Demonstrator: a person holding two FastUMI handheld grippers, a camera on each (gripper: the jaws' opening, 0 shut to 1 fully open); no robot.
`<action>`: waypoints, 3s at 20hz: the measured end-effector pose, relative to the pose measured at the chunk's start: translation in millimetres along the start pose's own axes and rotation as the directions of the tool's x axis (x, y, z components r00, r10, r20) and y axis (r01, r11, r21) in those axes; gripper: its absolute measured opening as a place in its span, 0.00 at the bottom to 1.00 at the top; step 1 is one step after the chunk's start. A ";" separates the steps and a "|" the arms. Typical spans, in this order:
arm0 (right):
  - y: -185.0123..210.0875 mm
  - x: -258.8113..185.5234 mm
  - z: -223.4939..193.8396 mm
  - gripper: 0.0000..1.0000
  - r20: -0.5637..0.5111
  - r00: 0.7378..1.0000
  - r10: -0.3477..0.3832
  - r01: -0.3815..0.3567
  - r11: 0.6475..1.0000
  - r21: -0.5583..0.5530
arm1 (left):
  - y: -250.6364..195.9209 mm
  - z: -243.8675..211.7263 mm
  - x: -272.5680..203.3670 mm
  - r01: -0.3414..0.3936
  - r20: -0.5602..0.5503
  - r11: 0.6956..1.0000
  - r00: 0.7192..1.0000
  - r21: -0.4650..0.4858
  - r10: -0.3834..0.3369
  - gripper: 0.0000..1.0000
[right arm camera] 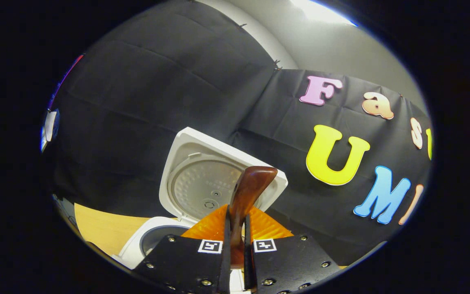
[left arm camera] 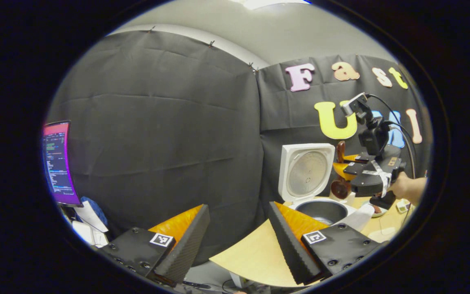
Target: Close the left gripper, press the button to open the rice cooker; take a wooden spoon from the chopstick holder with the right hand, scoop a spoonful of rice and pour it into the rice cooker, then put the wooden spoon back into the chopstick holder.
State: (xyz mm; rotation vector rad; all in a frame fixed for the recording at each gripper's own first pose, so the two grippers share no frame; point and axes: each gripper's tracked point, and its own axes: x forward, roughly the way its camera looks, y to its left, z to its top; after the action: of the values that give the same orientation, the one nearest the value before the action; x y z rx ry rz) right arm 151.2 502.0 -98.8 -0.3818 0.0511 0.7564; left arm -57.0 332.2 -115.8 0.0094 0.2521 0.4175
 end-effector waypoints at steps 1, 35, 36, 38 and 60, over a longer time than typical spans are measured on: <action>-8.1 -4.9 4.2 0.13 0.000 1.000 -0.006 0.006 0.999 0.031 | -5.2 3.0 2.2 0.010 0.006 1.000 1.000 0.002 -0.010 0.99; -336.2 -300.5 -205.1 0.13 -0.404 0.813 -0.420 0.576 0.684 0.447 | -258.6 73.0 0.7 0.324 0.067 0.945 0.943 0.040 -0.326 0.99; -337.6 -305.6 -216.4 0.13 -0.421 0.803 -0.422 0.588 0.673 0.449 | -261.4 73.2 -0.9 0.325 0.064 0.945 0.943 0.043 -0.327 0.99; -339.5 -316.5 -234.7 0.13 -0.447 0.786 -0.427 0.609 0.658 0.443 | -264.5 74.1 -2.5 0.324 0.060 0.944 0.943 0.052 -0.327 0.97; -322.3 -372.8 -352.3 0.29 -0.651 0.668 -0.359 0.706 0.582 0.404 | -274.0 82.8 -8.1 0.301 0.050 0.951 0.951 0.068 -0.305 1.00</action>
State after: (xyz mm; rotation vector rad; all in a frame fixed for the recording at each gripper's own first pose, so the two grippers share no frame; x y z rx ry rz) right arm 129.7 -82.6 -256.1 0.0871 0.6571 -0.0607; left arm 65.7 81.9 -50.3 0.0412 0.2028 0.1029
